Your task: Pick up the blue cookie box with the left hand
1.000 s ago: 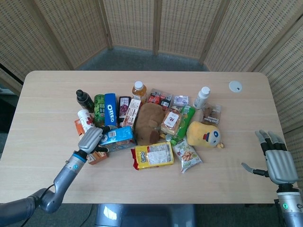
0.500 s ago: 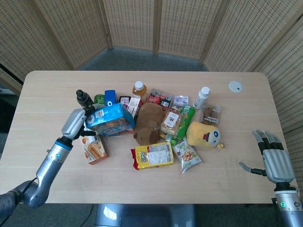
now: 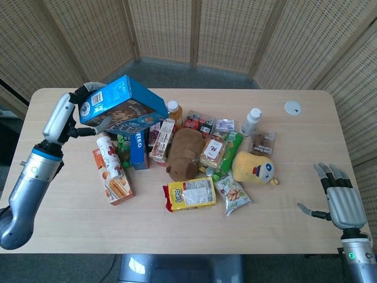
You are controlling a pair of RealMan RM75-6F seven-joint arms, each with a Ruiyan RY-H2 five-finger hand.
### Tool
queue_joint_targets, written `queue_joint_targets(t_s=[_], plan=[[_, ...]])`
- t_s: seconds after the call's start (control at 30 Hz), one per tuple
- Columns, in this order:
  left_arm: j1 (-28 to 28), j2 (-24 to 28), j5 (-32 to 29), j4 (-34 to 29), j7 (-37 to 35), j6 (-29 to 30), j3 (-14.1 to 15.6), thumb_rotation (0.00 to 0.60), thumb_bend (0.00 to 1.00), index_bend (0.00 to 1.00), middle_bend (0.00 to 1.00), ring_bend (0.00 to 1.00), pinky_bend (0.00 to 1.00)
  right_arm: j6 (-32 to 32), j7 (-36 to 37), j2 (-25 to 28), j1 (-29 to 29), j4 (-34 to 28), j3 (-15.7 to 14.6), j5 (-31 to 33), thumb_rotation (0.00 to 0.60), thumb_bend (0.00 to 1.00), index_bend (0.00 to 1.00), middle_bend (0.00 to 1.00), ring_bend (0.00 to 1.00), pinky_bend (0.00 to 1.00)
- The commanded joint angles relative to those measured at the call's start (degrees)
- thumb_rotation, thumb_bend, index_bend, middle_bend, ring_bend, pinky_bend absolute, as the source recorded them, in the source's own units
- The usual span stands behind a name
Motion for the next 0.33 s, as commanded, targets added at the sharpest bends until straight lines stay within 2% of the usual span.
queue_joint_targets(t_s=[0.03,0.33], plan=[[-0.52,1.55,-0.65,-1.85,-0.07,-0.1,-1.07,0.6,0.63,0.56,0.66,0.82,0.72,0.57,0.18,0.11,-0.47,-0.13,-0.17,-0.1,0.352,0.0,0.0,0.0,0.0,0.0],[-1.65,2.4,-1.04,-3.26,-0.26,-0.23,-0.92,0.6,0.63,0.56,0.66,0.82,0.72,2.59,0.57,0.95,-2.1,-0.77,-0.59,-0.41,0.35,0.0,0.0,0.0,0.0,0.0]])
